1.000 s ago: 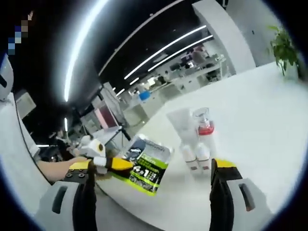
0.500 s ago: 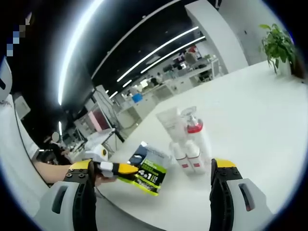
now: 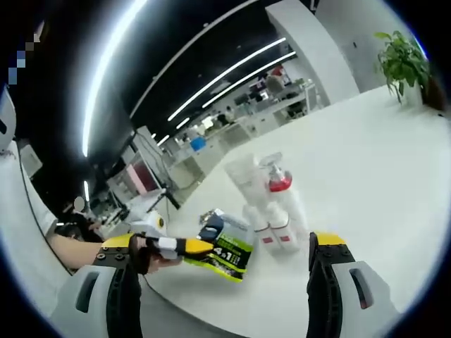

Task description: Arrange the skincare products in the storage area until every visible bottle or jar stands upright without overlapping.

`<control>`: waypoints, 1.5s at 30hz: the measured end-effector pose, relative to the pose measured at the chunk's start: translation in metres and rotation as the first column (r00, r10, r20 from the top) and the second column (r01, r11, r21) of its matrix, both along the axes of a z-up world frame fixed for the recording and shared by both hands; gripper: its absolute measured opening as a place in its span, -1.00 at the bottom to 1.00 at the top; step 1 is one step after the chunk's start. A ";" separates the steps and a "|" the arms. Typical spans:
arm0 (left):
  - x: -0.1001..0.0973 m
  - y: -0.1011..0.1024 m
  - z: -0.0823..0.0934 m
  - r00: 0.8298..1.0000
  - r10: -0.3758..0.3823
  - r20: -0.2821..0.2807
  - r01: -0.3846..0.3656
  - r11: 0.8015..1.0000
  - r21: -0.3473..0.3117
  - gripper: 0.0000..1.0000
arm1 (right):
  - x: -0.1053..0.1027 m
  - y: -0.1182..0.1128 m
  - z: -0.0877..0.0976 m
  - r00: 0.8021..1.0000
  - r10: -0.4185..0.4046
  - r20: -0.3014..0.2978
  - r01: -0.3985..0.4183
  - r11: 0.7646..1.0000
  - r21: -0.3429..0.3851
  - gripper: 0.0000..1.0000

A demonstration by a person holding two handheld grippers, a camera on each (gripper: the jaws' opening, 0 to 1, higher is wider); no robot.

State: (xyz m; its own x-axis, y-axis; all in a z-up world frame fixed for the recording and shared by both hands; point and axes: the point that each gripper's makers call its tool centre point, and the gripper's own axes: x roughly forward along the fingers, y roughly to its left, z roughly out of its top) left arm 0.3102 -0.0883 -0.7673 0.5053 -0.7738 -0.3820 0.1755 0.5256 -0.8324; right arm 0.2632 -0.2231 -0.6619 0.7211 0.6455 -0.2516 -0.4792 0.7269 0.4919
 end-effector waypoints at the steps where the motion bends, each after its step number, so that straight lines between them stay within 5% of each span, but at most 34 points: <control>1: 0.002 0.000 -0.002 1.000 0.003 -0.003 -0.003 1.000 0.009 -1.00 | 0.000 0.001 0.000 1.000 0.000 -0.002 0.000 1.000 -0.001 0.97; 9: 0.005 0.007 -0.022 0.998 0.035 -0.045 -0.029 0.992 0.120 -1.00 | 0.000 0.001 0.000 1.000 -0.004 -0.001 0.004 1.000 0.002 0.96; 14: 0.009 0.010 -0.028 1.000 -0.019 -0.004 0.019 0.969 0.245 -0.99 | 0.000 0.002 -0.001 1.000 0.000 -0.004 0.000 1.000 0.002 0.96; 18: 0.012 0.016 -0.037 0.997 -0.073 0.030 0.055 0.914 0.401 -0.92 | -0.001 0.002 -0.001 1.000 0.001 -0.004 -0.001 1.000 0.002 0.96; 22: 0.017 0.021 -0.043 0.976 -0.198 0.092 0.114 0.822 0.558 -0.84 | 0.000 0.001 0.000 1.000 -0.004 -0.004 0.004 1.000 0.006 0.95; 26: 0.013 0.017 -0.046 0.950 -0.292 0.112 0.152 0.742 0.653 -0.73 | -0.001 0.002 0.000 1.000 -0.003 -0.006 0.003 1.000 0.006 0.95; 29: 0.011 0.016 -0.044 0.947 -0.299 0.119 0.145 0.727 0.671 -0.69 | -0.001 0.003 0.000 1.000 -0.003 -0.006 0.003 1.000 0.006 0.95; 32: 0.015 0.026 -0.047 0.928 -0.350 0.126 0.145 0.654 0.743 -0.65 | -0.001 0.002 -0.001 1.000 -0.004 -0.008 0.004 1.000 0.008 0.95; 35: 0.016 0.028 -0.049 0.926 -0.359 0.117 0.152 0.638 0.755 -0.60 | -0.001 0.002 -0.001 1.000 -0.004 -0.008 0.004 1.000 0.009 0.95; 41: 0.014 0.029 -0.052 0.910 -0.404 0.092 0.173 0.572 0.802 -0.51 | -0.001 0.002 -0.001 1.000 -0.002 -0.012 0.002 1.000 0.010 0.95; 45: 0.014 0.033 -0.052 0.906 -0.414 0.086 0.180 0.562 0.807 -0.50 | -0.001 0.001 -0.002 1.000 -0.002 -0.013 0.002 1.000 0.012 0.94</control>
